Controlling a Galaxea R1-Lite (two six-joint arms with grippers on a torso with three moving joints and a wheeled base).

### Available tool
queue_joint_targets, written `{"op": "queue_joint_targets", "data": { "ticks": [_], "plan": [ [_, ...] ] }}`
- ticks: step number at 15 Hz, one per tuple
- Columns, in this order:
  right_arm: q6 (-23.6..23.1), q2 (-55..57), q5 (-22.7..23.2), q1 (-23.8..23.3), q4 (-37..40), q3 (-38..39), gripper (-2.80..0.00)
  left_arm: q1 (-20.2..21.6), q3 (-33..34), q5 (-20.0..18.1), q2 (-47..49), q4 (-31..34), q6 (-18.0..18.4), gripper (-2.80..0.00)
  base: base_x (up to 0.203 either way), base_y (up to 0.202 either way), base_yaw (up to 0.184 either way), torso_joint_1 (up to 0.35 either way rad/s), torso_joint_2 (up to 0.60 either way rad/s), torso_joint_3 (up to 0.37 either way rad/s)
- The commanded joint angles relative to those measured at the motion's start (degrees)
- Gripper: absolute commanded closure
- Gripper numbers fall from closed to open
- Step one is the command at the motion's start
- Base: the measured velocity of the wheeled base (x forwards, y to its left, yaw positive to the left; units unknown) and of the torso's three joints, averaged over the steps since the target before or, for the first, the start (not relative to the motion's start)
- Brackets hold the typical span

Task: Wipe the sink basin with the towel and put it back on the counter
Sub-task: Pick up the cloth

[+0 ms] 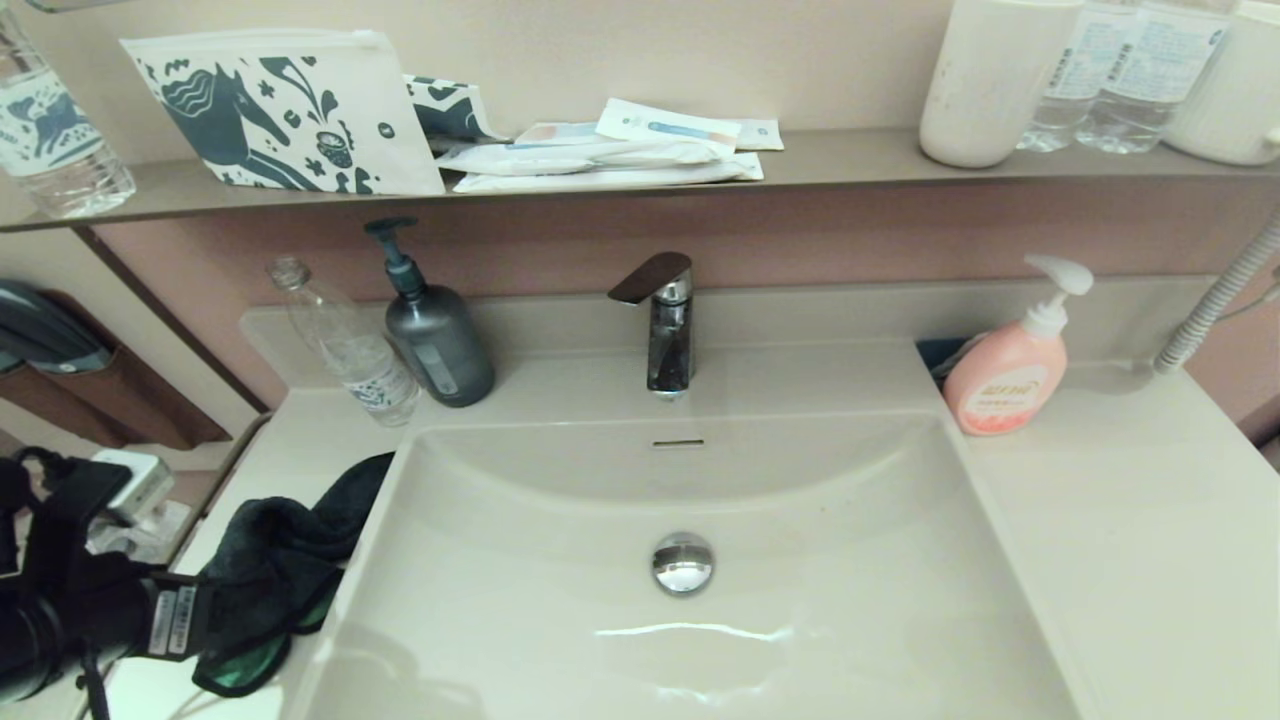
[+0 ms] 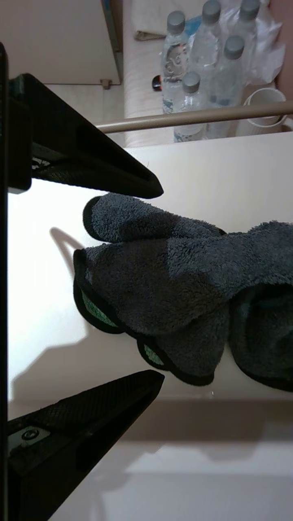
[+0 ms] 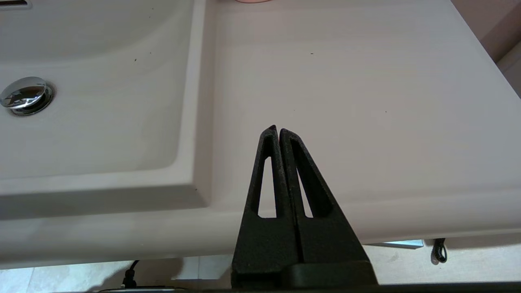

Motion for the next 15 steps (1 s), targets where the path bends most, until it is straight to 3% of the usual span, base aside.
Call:
{"op": "queue_joint_targets", "data": {
  "ticks": [1,4,8,12,13,15],
  "plan": [
    [0.0,0.0,0.0,0.0,0.0,0.0,0.00,0.2,-0.3,-0.1,2.5,0.0,0.1,-2.80,0.000,0.000,0.000,0.000,0.00,0.000],
    [0.0,0.0,0.0,0.0,0.0,0.0,0.00,0.1,-0.5,-4.6,2.9,0.2,0.1,-2.80,0.000,0.000,0.000,0.000,0.00,0.000],
    [0.0,0.0,0.0,0.0,0.0,0.1,0.00,0.7,-2.6,-5.6,8.6,-0.1,0.0,-2.80,0.000,0.000,0.000,0.000,0.00,0.000],
    [0.0,0.0,0.0,0.0,0.0,0.0,0.00,2.6,-6.9,-10.3,15.3,-0.4,0.6,-2.80,0.000,0.000,0.000,0.000,0.00,0.000],
    [0.0,0.0,0.0,0.1,0.0,0.0,0.00,3.0,-7.5,-10.5,16.0,-1.0,1.2,0.00,0.000,0.000,0.000,0.000,0.00,0.000],
    [0.0,0.0,0.0,0.0,0.0,0.0,0.00,3.8,-7.4,-10.8,17.2,-2.3,2.3,0.00,0.000,0.000,0.000,0.000,0.00,0.000]
  ]
}}
